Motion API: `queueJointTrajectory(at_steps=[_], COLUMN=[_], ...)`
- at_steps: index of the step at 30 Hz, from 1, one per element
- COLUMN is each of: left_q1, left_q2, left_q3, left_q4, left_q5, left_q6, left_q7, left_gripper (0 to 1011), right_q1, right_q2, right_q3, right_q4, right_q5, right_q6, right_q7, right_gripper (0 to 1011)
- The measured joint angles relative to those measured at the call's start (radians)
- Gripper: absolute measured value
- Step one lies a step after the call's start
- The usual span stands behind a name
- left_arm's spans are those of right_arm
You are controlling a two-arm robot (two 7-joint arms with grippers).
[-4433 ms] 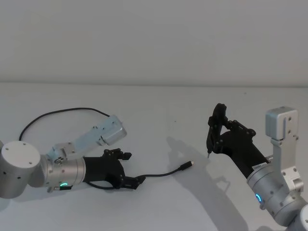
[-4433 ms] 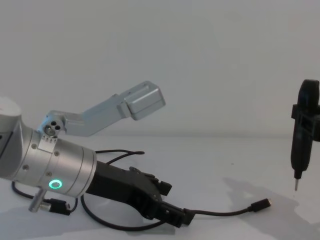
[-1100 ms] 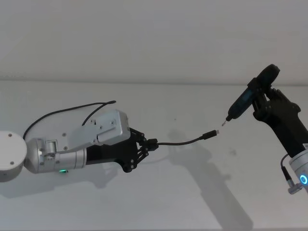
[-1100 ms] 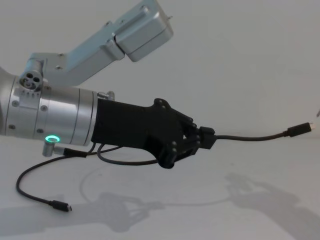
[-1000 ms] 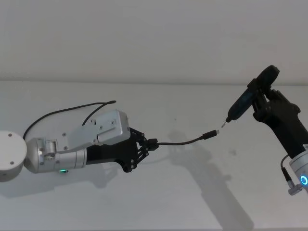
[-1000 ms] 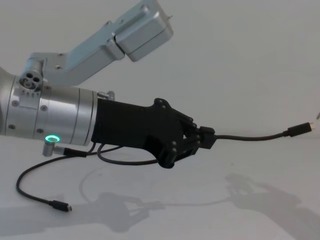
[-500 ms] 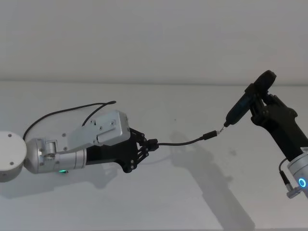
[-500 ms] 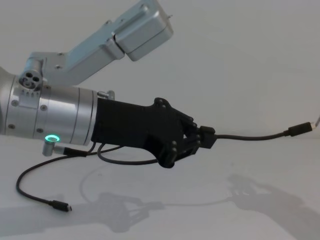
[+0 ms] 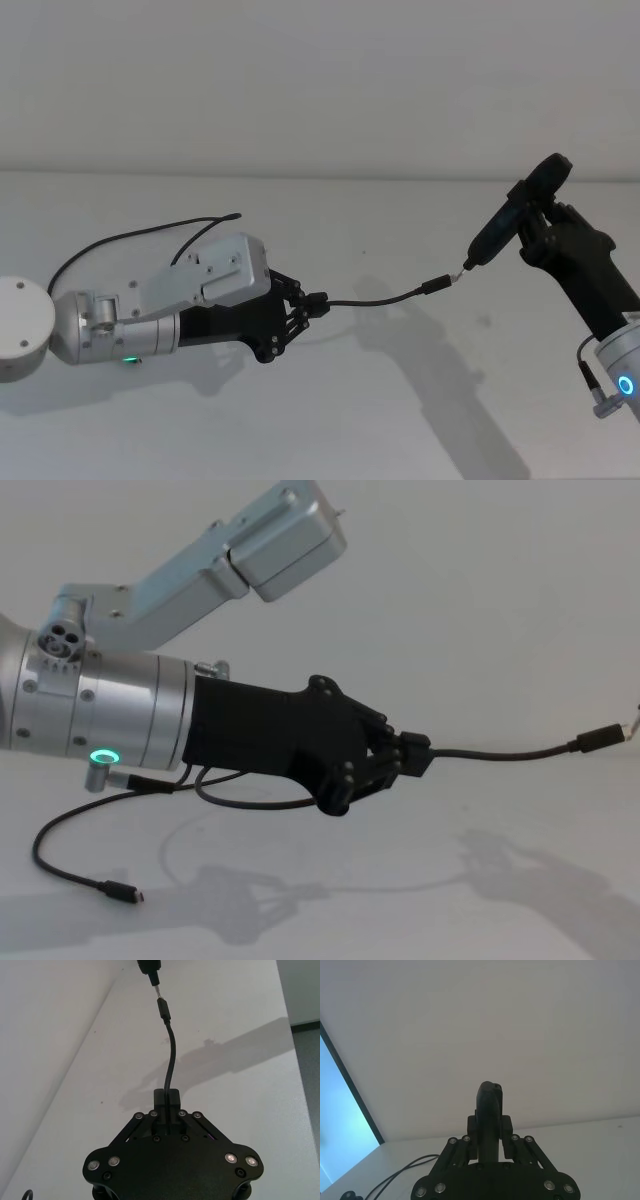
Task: Pick up the data cable with the one hand.
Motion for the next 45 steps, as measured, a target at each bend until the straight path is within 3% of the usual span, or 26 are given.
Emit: queueJointTrajectory(at_steps=[45], left_q1=[0.0], left_q2=[0.0], left_q3=[0.0], left_q4=[0.0], left_q5=[0.0], left_q6=[0.0], left_q7=[0.0], left_gripper=[46], right_q1=[-0.03], right_q2=[0.02], right_q3=[-0.006], right_q4=[-0.033], right_q5=[0.009], right_q6=[-0.01], right_q7=[-0.005], right_gripper=[275])
